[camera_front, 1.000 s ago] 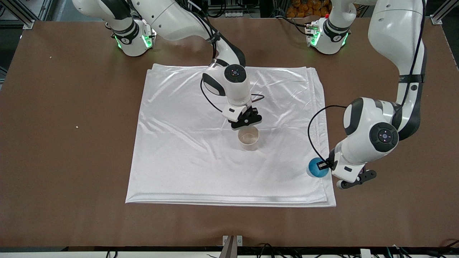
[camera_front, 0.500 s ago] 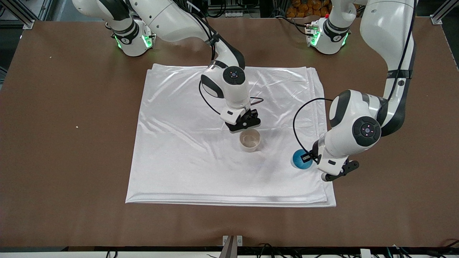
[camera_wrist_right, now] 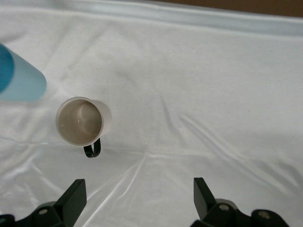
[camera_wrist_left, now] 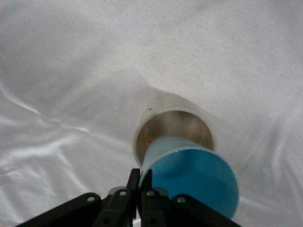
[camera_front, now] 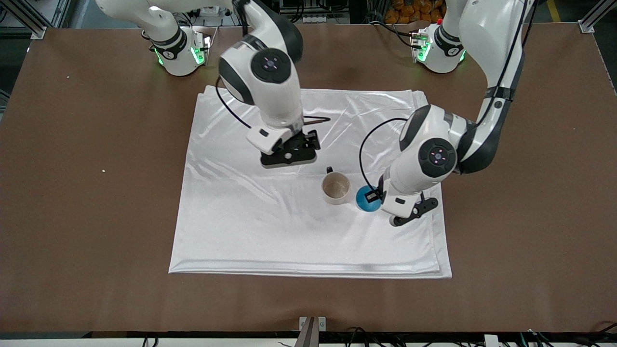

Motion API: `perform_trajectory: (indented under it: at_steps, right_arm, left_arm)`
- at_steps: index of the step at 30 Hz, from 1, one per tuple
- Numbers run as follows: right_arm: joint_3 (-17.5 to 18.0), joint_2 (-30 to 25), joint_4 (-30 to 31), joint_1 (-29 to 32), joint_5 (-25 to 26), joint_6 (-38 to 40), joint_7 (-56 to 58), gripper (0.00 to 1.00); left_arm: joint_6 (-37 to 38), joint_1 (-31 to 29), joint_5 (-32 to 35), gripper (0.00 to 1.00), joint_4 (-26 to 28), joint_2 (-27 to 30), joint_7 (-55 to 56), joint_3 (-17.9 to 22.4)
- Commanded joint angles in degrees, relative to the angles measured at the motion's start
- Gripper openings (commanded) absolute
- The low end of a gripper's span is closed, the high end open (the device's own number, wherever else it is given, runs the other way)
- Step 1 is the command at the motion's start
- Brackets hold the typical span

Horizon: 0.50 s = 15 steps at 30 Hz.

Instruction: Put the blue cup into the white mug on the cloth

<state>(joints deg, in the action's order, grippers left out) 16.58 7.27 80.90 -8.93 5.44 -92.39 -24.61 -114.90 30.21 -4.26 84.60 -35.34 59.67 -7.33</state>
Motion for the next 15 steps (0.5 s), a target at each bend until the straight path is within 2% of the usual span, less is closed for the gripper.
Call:
perform_trajectory:
  at_steps: [1,4,8,14,15]
  right_arm:
    - [0.56,-6.47,4.88,6.99,-1.22,0.46,6.41,1.0]
    - [-0.49,-7.53,4.88,9.1,-1.74,0.9,6.59,1.0]
    - [-3.83,-8.06,4.88,10.25,-4.46,0.81,6.85,1.0]
    - [-7.96,-8.15,5.14,12.09,-6.32,0.81,16.07,1.0]
    - [-8.58,-8.15,5.49,12.18,-6.32,0.72,16.95,1.0]
  left_arm:
    - [-0.15,0.47,-0.66,0.0,-0.4,-0.78,0.54,0.92]
    - [-0.5,0.47,-0.66,0.0,-0.4,-1.66,0.36,1.0]
    - [-1.99,0.47,-0.57,0.0,-0.4,-2.62,0.36,1.09]
    - [-4.36,0.21,-0.66,0.0,-0.49,-3.68,0.71,1.18]
    - [-4.63,0.03,-0.66,0.11,-0.4,-3.77,0.71,1.09]
